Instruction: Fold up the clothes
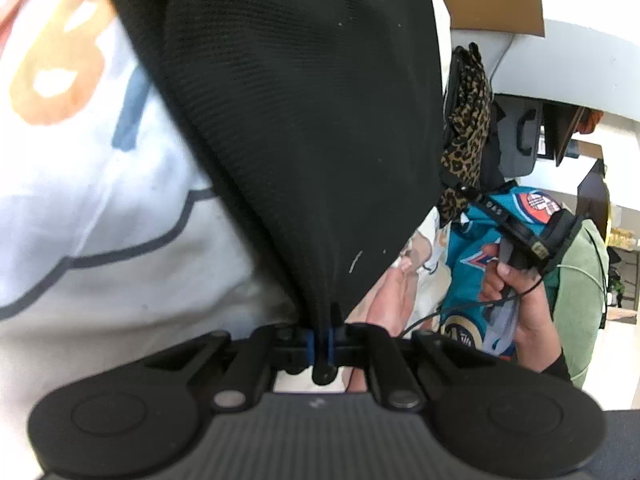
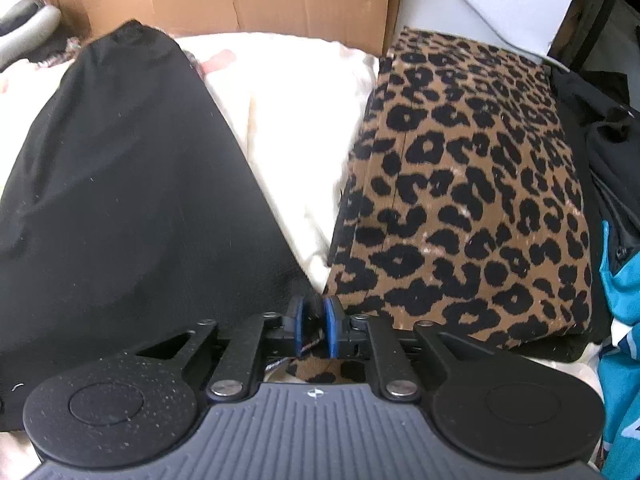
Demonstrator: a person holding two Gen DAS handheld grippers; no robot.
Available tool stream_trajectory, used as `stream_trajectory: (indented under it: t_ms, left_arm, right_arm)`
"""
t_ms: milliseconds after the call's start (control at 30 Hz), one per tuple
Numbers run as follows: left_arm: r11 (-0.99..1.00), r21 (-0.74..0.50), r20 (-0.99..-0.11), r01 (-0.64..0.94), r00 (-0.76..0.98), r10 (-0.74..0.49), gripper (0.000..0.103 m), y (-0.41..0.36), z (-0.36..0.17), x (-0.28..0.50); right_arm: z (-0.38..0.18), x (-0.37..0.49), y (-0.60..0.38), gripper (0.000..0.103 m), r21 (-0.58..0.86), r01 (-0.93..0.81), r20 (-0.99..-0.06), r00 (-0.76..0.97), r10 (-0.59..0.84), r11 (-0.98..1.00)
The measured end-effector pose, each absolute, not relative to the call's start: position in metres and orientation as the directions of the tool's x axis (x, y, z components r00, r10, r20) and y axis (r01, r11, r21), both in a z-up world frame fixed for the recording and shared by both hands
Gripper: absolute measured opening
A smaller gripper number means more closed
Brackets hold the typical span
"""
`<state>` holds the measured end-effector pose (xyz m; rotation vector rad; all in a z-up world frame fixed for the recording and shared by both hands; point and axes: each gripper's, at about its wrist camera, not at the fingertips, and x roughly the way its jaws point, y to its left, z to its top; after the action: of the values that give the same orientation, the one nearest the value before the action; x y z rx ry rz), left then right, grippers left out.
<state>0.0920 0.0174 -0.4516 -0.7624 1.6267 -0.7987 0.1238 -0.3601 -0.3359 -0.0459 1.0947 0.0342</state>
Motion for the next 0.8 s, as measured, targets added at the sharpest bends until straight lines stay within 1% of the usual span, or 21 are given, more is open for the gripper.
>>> stream_trajectory:
  t_ms: [300,467,533,600,800]
  left_arm:
    - [0.619,-0.785,-0.604,-0.003,-0.214,-0.767,0.006,0.016,-0.435,0.101]
    - [0.658,-0.753,-0.644,0.006,-0.218,-0.733,0.006,0.02,-0.428,0.108]
    - [0.666,-0.746,-0.652,0.019,-0.222,-0.725,0.006,0.016,-0.426,0.111]
    - [0.67,-0.742,-0.656,0.015,-0.227,-0.72,0.006,0.015,-0.425,0.111]
    - [0.673,-0.739,-0.659,0.014,-0.222,-0.719,0.006,0.019,-0.416,0.112]
  right_arm:
    - [-0.321,0.134,-0.364,0.014,0.034,-0.113,-0.874,0.479,0.084,0.993]
    - [-0.334,0.141,-0.366,0.015,0.085,-0.141,-0.895,0.423,0.138,0.986]
    - [-0.34,0.14,-0.369,0.017,0.095,-0.133,-0.901,0.409,0.142,0.986]
    - [-0.345,0.14,-0.373,0.022,0.123,-0.119,-0.905,0.394,0.161,0.985]
    - [-0.352,0.145,-0.385,0.022,0.218,-0.162,-0.901,0.345,0.262,0.962]
